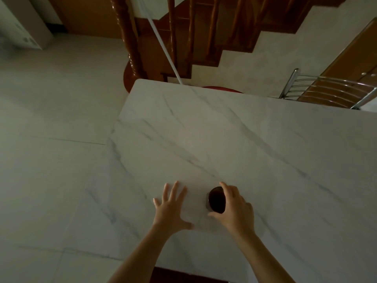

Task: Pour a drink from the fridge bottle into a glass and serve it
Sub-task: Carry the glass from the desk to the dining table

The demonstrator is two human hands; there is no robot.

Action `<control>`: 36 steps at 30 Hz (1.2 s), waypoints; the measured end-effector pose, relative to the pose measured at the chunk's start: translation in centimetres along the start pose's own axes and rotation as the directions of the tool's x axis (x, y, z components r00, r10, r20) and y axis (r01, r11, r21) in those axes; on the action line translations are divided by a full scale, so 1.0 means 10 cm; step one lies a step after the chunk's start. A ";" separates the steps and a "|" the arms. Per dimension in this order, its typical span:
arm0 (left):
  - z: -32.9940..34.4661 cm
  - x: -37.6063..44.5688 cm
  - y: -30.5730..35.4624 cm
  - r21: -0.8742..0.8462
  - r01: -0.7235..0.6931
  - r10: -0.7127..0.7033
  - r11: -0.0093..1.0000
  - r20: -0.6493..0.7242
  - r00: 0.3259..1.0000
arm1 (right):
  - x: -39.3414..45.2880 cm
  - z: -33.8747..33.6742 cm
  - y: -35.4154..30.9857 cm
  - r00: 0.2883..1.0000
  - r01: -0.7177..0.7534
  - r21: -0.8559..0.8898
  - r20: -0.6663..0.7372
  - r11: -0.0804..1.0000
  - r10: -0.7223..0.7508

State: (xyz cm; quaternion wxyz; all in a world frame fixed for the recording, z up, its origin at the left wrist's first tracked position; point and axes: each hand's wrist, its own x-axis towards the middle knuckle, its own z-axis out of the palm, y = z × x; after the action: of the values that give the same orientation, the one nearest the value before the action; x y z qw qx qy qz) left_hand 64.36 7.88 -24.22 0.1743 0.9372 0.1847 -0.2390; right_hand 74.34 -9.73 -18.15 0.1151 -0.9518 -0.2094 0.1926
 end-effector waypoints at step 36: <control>-1.31 -2.82 -0.97 -0.107 0.150 -0.183 0.983 -0.663 0.726 | -1.71 -0.80 -1.73 0.823 0.488 -0.119 -0.268 0.864 -0.502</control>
State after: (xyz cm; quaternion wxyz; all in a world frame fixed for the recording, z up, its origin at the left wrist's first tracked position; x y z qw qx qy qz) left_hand 42.15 14.36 -1.27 0.0957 0.9356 0.3238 0.1032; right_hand 57.17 -3.07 -0.33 0.1689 -0.8848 -0.4343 0.0099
